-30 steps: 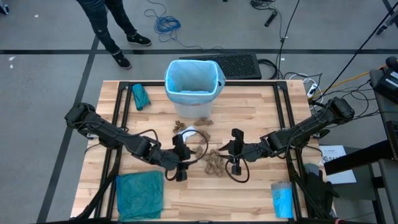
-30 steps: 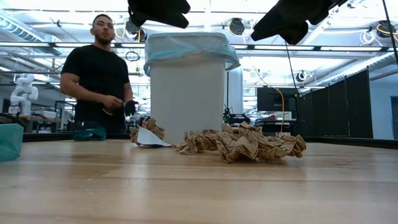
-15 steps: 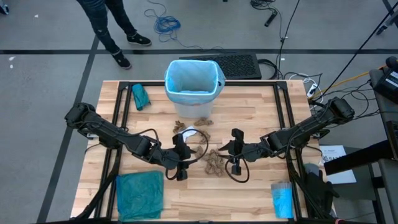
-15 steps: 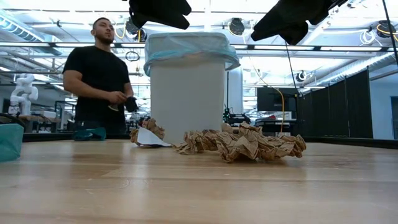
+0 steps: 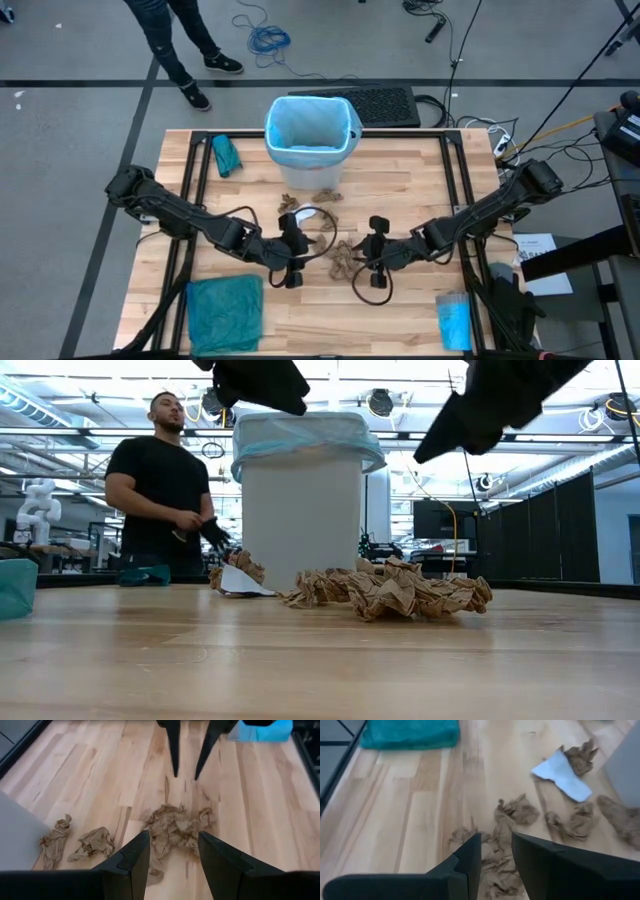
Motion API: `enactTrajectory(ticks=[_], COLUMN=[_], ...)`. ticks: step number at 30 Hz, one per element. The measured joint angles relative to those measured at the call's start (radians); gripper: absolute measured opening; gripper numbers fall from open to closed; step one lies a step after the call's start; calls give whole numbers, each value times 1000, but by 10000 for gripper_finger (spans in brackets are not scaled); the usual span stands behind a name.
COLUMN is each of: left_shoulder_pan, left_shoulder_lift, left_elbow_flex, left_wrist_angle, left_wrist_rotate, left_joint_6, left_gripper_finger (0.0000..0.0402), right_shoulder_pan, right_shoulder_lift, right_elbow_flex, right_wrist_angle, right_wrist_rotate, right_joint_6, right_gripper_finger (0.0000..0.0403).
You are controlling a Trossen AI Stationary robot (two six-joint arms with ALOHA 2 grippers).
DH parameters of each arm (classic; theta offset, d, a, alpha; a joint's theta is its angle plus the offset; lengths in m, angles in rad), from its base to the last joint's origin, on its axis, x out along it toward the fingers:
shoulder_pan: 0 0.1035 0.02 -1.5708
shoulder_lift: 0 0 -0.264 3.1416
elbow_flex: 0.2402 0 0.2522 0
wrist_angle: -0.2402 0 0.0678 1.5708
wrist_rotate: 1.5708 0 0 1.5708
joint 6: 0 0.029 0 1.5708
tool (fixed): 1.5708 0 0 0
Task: Place trash/remove bag and relplace
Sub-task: Put the brown paper into the blue trash bag inside the white trash bin
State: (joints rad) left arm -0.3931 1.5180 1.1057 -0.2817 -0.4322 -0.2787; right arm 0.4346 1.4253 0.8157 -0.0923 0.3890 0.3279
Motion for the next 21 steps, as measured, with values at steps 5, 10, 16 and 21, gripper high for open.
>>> enactTrajectory(ticks=[5,10,16,21], left_shoulder_pan=[1,0,1,2], left_shoulder_lift=[30,53,80,95], left_elbow_flex=[0,0,1,1], left_wrist_angle=[0,-27,-16,-15], left_wrist_rotate=[10,29,42,38], left_joint_6=[-2,-5,-25,-28], left_gripper_finger=[164,164,164,164], right_shoulder_pan=[-1,-1,19,5], right_shoulder_lift=[10,10,10,10], right_elbow_flex=[-6,-7,-90,-180], right_wrist_angle=[21,20,141,272], right_wrist_rotate=[0,-1,1,-24], right_joint_6=[0,18,67,95], right_gripper_finger=[100,100,100,100])
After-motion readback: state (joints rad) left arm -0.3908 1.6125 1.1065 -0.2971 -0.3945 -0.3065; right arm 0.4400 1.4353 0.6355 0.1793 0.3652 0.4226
